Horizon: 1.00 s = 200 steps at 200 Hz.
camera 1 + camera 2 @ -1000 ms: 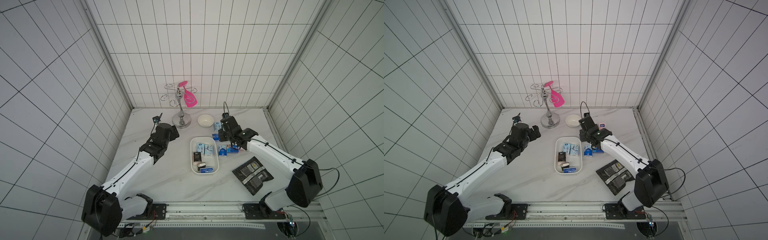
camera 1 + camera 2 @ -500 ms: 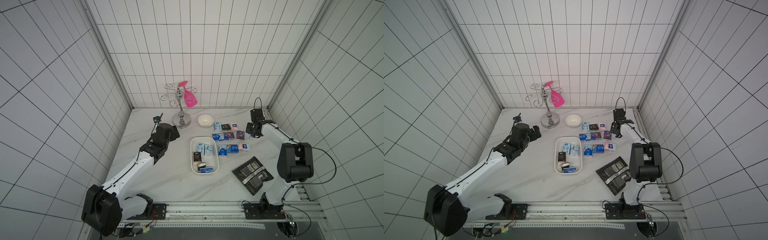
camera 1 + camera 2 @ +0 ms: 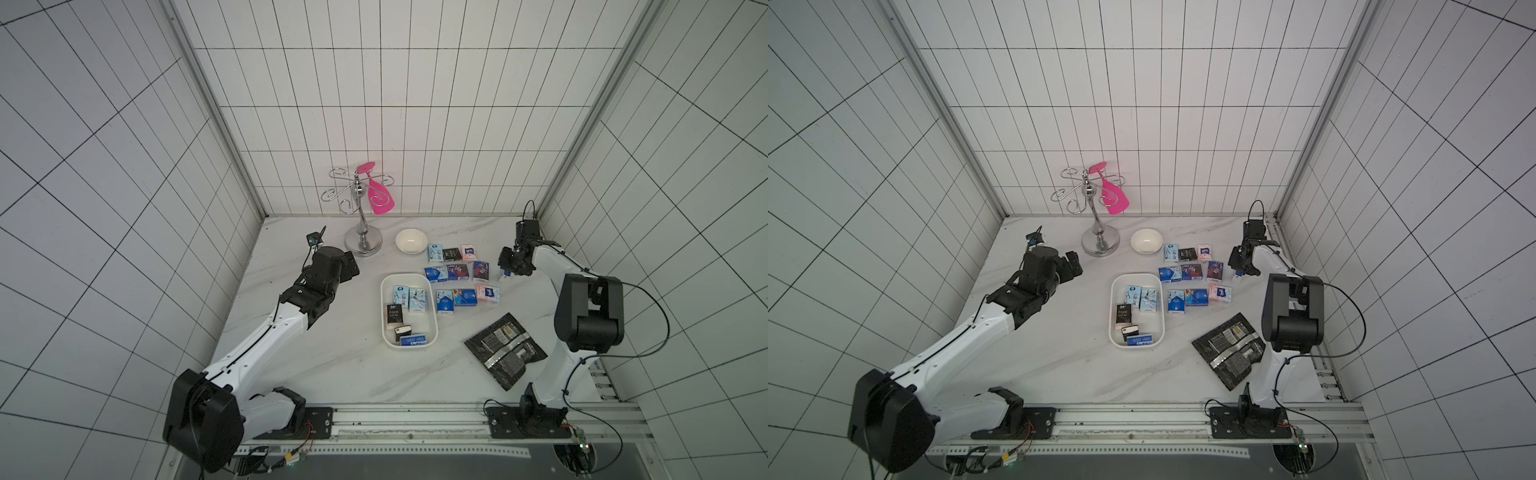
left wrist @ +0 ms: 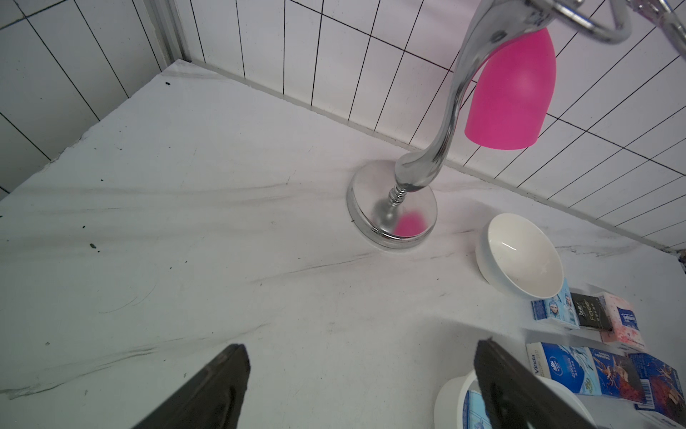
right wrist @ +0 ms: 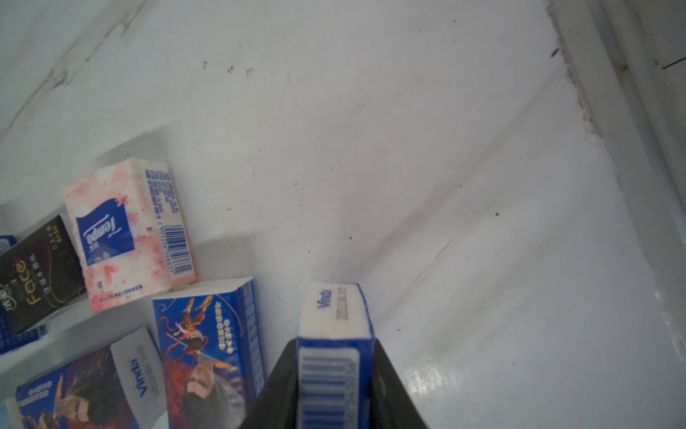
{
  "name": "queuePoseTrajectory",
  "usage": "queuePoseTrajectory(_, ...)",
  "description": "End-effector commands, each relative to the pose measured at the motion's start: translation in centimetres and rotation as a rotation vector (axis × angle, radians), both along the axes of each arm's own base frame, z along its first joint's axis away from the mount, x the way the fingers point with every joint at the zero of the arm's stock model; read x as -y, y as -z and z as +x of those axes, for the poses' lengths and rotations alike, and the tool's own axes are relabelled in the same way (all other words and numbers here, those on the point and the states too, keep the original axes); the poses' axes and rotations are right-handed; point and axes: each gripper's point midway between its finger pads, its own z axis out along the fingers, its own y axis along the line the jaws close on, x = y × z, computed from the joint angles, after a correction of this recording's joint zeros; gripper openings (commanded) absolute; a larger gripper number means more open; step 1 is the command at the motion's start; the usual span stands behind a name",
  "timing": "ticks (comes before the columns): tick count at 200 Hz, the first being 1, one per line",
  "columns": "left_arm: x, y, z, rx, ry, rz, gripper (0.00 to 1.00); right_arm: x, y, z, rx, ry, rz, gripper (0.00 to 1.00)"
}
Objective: Take the pocket tissues out of the storage box
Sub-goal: Place the pocket tissues at the center of the board.
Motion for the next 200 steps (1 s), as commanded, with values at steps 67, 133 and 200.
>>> queuePoseTrajectory(67, 0.0, -1.1, -0.1, 0.021, 0.003, 0.013, 0.98, -0.4, 1.6, 1.5, 0.012, 0.025, 0.176, 0.38)
queuePoseTrajectory(133, 0.1, -1.4, -0.1, 0.027, 0.008, 0.003, 0.98, 2.1, -0.3, -0.3, -0.013, 0.095, 0.041, 0.56)
queuePoseTrajectory(200, 0.3, -1.1, -0.2, 0.024, 0.014, -0.007, 0.98, 0.2, -3.1, -1.9, 0.052, 0.053, -0.001, 0.53)
